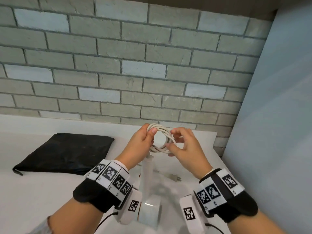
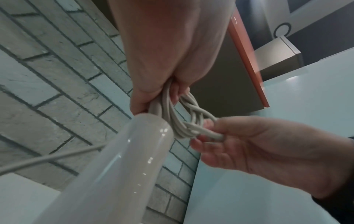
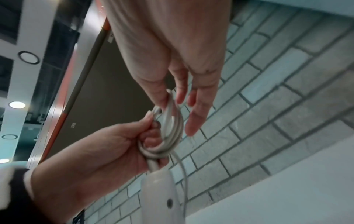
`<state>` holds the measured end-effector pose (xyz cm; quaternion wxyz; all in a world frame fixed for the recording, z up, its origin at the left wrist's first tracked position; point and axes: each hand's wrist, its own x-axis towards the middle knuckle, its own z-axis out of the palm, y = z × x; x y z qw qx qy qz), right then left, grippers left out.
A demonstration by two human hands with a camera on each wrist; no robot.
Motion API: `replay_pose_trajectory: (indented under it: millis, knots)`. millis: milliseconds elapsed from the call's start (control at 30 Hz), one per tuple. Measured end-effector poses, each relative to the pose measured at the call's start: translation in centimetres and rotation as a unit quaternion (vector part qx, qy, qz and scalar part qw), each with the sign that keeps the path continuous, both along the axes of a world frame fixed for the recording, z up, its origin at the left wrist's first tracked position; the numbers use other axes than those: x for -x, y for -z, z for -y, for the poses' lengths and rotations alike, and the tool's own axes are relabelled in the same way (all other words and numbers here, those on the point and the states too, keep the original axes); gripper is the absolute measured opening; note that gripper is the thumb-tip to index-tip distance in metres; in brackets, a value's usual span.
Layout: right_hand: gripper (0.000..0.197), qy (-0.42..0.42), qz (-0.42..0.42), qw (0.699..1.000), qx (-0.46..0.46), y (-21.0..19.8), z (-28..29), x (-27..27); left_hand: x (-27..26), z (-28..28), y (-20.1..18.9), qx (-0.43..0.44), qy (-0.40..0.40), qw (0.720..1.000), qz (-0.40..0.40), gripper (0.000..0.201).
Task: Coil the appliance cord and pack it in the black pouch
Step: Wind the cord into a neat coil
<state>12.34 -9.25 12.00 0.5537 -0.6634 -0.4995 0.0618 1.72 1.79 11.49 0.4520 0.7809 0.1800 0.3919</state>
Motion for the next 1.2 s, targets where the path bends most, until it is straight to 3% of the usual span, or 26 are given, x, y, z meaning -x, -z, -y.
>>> replay_pose_trajectory:
  millis: [100, 167, 267, 333, 433, 533, 600, 667, 733, 767, 833, 900, 933, 1000, 1100, 1200]
  knots:
    - [0.022, 0.012, -0.024, 0.999, 0.042, -0.3, 0.7, -1.2, 0.0, -0.7, 0.0, -0.019, -0.029, 0.999, -0.018, 0.030]
    - [0.023, -0.043, -0.098, 0.993, 0.044, -0.5, 1.3, -1.5, -0.1, -1.3, 0.0, -0.012, -0.039, 0.999, -0.017, 0.033]
    - [0.020, -0.184, -0.256, 0.949, -0.001, -0.2, 2.1, -1.4, 0.0, -1.9, 0.0, -0.004, -0.051, 0.998, -0.022, 0.032]
    - [0.015, -0.200, -0.302, 0.932, -0.027, 0.4, 2.4, -1.5, 0.1, -2.1, 0.0, -0.027, -0.062, 0.997, -0.036, 0.027]
    - [0.008, -0.124, -0.203, 0.971, -0.001, 0.8, 2.8, -2.1, 0.1, -2.4, 0.0, -0.051, -0.083, 0.994, -0.058, 0.023]
    - [0.020, -0.040, -0.087, 0.995, 0.027, 0.6, 3.2, -3.1, -0.1, -2.5, -0.2, -0.049, -0.091, 0.993, -0.060, 0.022]
    - [0.027, -0.048, -0.098, 0.994, 0.017, 0.7, 3.5, -3.7, -0.1, -2.6, -0.1, -0.033, -0.100, 0.993, -0.047, 0.026]
    - [0.029, -0.104, -0.190, 0.976, -0.024, 0.9, 3.8, -4.1, -0.1, -2.8, 0.0, -0.021, -0.117, 0.992, -0.051, 0.038]
    - [0.025, -0.140, -0.262, 0.953, -0.054, 1.0, 4.0, -4.3, -0.1, -3.1, -0.1, -0.020, -0.123, 0.991, -0.054, 0.038]
    - [0.022, -0.131, -0.253, 0.957, -0.047, 1.1, 4.0, -4.5, 0.0, -3.2, 0.0, -0.019, -0.125, 0.990, -0.054, 0.034]
    - [0.017, -0.071, -0.153, 0.986, -0.005, 1.0, 4.2, -4.9, 0.2, -3.6, 0.1, -0.022, -0.133, 0.989, -0.057, 0.026]
    - [0.030, -0.006, -0.014, 1.000, 0.019, 0.8, 4.3, -5.3, 0.4, -3.9, 0.4, -0.027, -0.141, 0.988, -0.065, 0.019]
    - [0.039, 0.017, 0.017, 1.000, 0.013, 0.6, 4.4, -5.5, 0.5, -4.0, 0.4, -0.023, -0.145, 0.987, -0.066, 0.018]
    - [0.044, 0.043, 0.002, 0.999, -0.025, 0.3, 4.8, -5.8, 0.7, -4.1, 0.3, -0.008, -0.152, 0.986, -0.061, 0.022]
    - [0.027, 0.059, -0.015, 0.997, -0.052, 0.2, 5.1, -6.3, 0.8, -4.2, 0.2, 0.006, -0.163, 0.985, -0.055, 0.033]
    - [0.019, 0.101, 0.042, 0.994, -0.029, 1.4, 4.9, -7.1, 0.9, -4.3, 0.2, 0.004, -0.154, 0.987, -0.043, 0.028]
